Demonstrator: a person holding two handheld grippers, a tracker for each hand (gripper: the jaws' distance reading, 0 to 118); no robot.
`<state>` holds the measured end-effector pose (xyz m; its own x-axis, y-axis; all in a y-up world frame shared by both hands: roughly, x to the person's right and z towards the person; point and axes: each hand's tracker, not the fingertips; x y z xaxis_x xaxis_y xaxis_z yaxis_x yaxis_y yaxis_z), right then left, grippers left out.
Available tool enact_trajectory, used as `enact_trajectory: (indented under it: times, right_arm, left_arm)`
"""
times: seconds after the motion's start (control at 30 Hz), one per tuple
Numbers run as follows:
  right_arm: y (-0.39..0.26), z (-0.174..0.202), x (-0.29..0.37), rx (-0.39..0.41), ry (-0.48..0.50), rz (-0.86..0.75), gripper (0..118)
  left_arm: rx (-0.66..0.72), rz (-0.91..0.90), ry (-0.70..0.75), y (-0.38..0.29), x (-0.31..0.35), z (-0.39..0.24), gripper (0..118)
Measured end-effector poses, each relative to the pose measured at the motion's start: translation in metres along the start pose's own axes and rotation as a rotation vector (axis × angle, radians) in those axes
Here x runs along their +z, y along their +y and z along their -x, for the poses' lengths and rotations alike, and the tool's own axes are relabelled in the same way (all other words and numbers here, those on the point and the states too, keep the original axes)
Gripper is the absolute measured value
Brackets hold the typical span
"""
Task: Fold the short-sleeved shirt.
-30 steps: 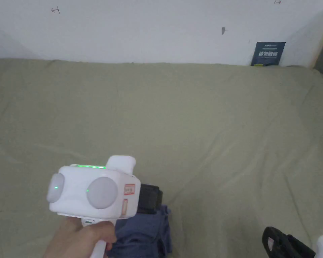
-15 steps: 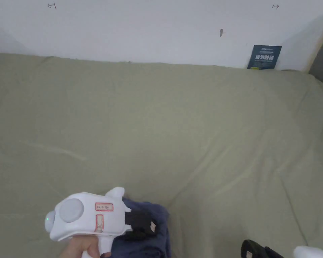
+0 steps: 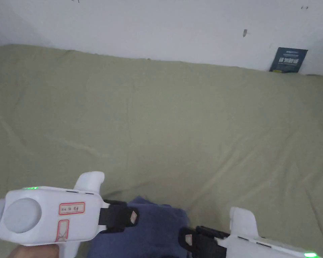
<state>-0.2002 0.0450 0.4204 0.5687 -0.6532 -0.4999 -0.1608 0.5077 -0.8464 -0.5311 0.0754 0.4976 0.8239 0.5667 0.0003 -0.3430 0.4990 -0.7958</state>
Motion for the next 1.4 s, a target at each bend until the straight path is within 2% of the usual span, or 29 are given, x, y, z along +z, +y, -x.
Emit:
enact_trajectory:
  times: [0.1, 0.17, 0.2, 0.3, 0.37, 0.4, 0.43, 0.5, 0.53, 0.6, 0.77, 0.87, 0.9, 0.97, 1.0, 1.03, 1.07, 1.13, 1.23, 1.3, 1.4]
  right_arm:
    - [0.010, -0.027, -0.047, -0.087, 0.146, 0.059, 0]
    - [0.009, -0.055, -0.070, -0.197, 0.291, 0.066, 0]
    - [0.007, -0.068, -0.078, -0.233, 0.331, 0.080, 0]
    - [-0.006, -0.117, -0.094, -0.363, 0.251, 0.128, 0]
    - [-0.016, -0.137, -0.093, -0.501, 0.421, 0.106, 0]
    - [-0.016, -0.136, -0.092, -0.542, 0.425, 0.095, 0]
    - [-0.015, -0.131, -0.092, -0.524, 0.401, 0.098, 0]
    - [-0.015, -0.127, -0.091, -0.477, 0.385, 0.096, 0]
    - [-0.014, -0.129, -0.092, -0.479, 0.388, 0.100, 0]
    - [-0.014, -0.132, -0.093, -0.500, 0.403, 0.107, 0]
    - [-0.013, -0.133, -0.094, -0.496, 0.407, 0.118, 0]
    - [-0.013, -0.132, -0.094, -0.498, 0.412, 0.120, 0]
    - [-0.012, -0.133, -0.095, -0.496, 0.415, 0.122, 0]
    - [-0.012, -0.133, -0.096, -0.491, 0.415, 0.126, 0]
    - [-0.011, -0.133, -0.095, -0.490, 0.413, 0.126, 0]
    - [-0.009, -0.131, -0.095, -0.481, 0.407, 0.128, 0]
    - [-0.008, -0.128, -0.094, -0.458, 0.390, 0.135, 0]
    - [-0.004, -0.120, -0.090, -0.428, 0.372, 0.139, 0]
    - [0.002, -0.104, -0.083, -0.338, 0.315, 0.144, 0]
    - [0.007, -0.093, -0.077, -0.289, 0.306, 0.147, 0]
    - [0.008, -0.082, -0.069, -0.277, 0.328, 0.132, 0]
  left_arm:
    - [-0.017, -0.008, 0.139, -0.005, 0.022, 0.029, 0]
    - [0.056, 0.020, 0.168, -0.006, 0.021, 0.057, 0]
    - [0.085, 0.025, 0.166, -0.008, 0.020, 0.067, 0]
    - [0.154, 0.035, 0.134, -0.011, 0.012, 0.095, 0]
    - [0.193, 0.051, 0.090, -0.012, 0.006, 0.109, 0]
    - [0.215, 0.054, 0.075, -0.012, 0.003, 0.113, 2]
    - [0.251, 0.060, 0.034, -0.011, -0.001, 0.118, 19]
    - [0.301, 0.083, -0.014, -0.009, -0.007, 0.126, 98]
    - [0.305, 0.105, -0.083, -0.008, -0.014, 0.128, 118]
    - [0.329, 0.075, -0.216, -0.006, -0.022, 0.127, 117]
    - [0.320, 0.170, -0.271, 0.000, -0.073, 0.126, 113]
    - [0.316, 0.168, -0.431, 0.000, -0.094, 0.136, 107]
    - [0.339, 0.179, -0.450, 0.000, -0.103, 0.137, 98]
    - [0.354, 0.175, -0.446, -0.003, -0.110, 0.142, 58]
    - [0.335, 0.166, -0.412, -0.004, -0.110, 0.145, 46]
    - [0.314, 0.153, -0.334, -0.005, -0.112, 0.149, 46]
    - [0.330, 0.169, -0.339, -0.008, -0.114, 0.153, 32]
    - [0.357, 0.144, -0.405, -0.009, -0.108, 0.151, 32]
    - [0.306, 0.153, -0.350, -0.004, -0.095, 0.143, 32]
    - [0.327, 0.160, -0.356, 0.001, -0.084, 0.147, 31]
    - [0.293, 0.130, -0.268, 0.015, -0.047, 0.161, 31]
